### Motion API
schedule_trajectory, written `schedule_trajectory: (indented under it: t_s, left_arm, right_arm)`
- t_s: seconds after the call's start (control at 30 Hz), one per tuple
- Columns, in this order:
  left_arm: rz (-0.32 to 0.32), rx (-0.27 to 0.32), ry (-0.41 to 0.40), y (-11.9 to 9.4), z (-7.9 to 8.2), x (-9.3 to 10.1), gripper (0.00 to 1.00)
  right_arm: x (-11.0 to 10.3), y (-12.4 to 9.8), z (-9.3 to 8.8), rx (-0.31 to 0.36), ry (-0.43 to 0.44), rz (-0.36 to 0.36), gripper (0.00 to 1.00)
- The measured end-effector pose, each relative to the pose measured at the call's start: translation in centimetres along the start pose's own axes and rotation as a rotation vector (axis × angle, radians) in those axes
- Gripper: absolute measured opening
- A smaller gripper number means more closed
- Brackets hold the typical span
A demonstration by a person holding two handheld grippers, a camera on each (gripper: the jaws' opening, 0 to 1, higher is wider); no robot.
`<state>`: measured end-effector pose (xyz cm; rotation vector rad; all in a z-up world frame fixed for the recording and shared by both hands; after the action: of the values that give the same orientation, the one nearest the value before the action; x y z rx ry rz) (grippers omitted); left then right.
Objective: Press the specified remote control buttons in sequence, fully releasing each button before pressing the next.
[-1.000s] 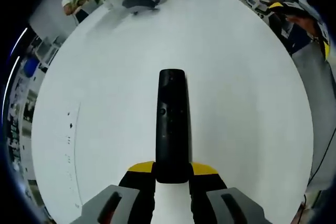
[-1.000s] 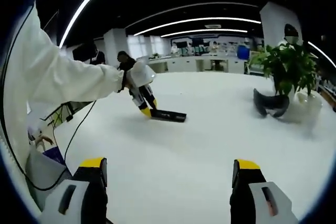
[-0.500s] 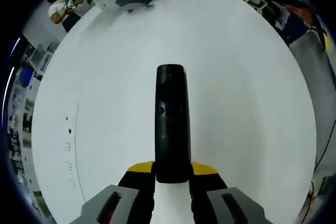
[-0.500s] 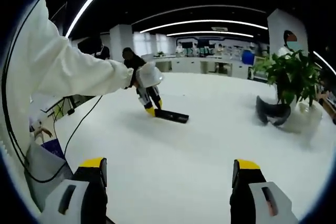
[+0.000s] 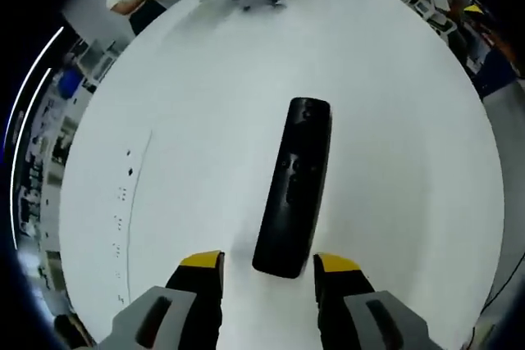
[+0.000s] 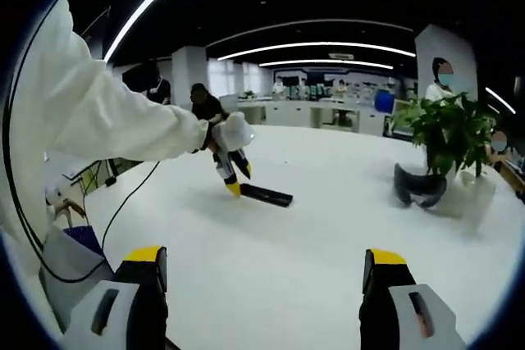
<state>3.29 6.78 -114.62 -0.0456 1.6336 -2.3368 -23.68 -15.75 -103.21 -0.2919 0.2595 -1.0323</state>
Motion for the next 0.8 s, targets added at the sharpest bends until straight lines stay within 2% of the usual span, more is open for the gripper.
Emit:
schedule_trajectory:
  t_s: [0.07, 0.2, 0.33, 0.43, 0.53, 0.63, 0.7, 0.8]
  left_arm:
    - [0.008, 0.010, -0.052, -0.3, -0.3, 0.5, 0.52]
    - [0.034, 0.104, -0.176, -1.4, -0.4, 2.1, 0.54]
    - [0.067, 0.213, -0.265, -3.0, -0.2, 3.4, 0.57]
    - [0.093, 0.284, -0.316, -4.6, -0.2, 5.0, 0.60]
    - [0.113, 0.328, -0.336, -5.9, -0.1, 6.3, 0.64]
    - [0.140, 0.441, -0.424, -8.1, 0.5, 7.8, 0.67]
    - [0.155, 0.496, -0.452, -9.3, 0.7, 8.5, 0.68]
    - [0.168, 0.559, -0.502, -11.1, 0.6, 10.4, 0.74]
  right_arm:
    - [0.0, -0.3, 0.2, 0.012, 0.011, -0.003, 0.99]
    - [-0.2, -1.0, 0.9, 0.055, 0.028, -0.016, 0.99]
    - [-0.6, -1.3, 1.2, 0.058, 0.036, -0.008, 0.99]
    - [-0.8, -1.2, 1.3, 0.070, 0.048, -0.001, 0.99]
    - [-0.9, -1.2, 1.2, 0.070, 0.062, 0.008, 0.99]
    - [-1.0, -1.3, 1.5, 0.084, 0.085, 0.018, 0.99]
    - [-1.1, -1.7, 2.3, 0.124, 0.086, 0.012, 0.99]
    - [-1.1, -1.9, 2.7, 0.133, 0.075, 0.014, 0.99]
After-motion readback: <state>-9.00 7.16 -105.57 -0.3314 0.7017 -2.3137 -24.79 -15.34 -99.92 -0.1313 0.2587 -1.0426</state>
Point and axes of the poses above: the point that each gripper's makers call its tool centre point, and the gripper's own axes: y roughly forward along the fingers, x roughly to its right, z roughly out of its top, the point moved 4 cm from there along -y, roughly backward along the fingers, and after that the axes turned 5 degrees about x, right-handed, at the moved point
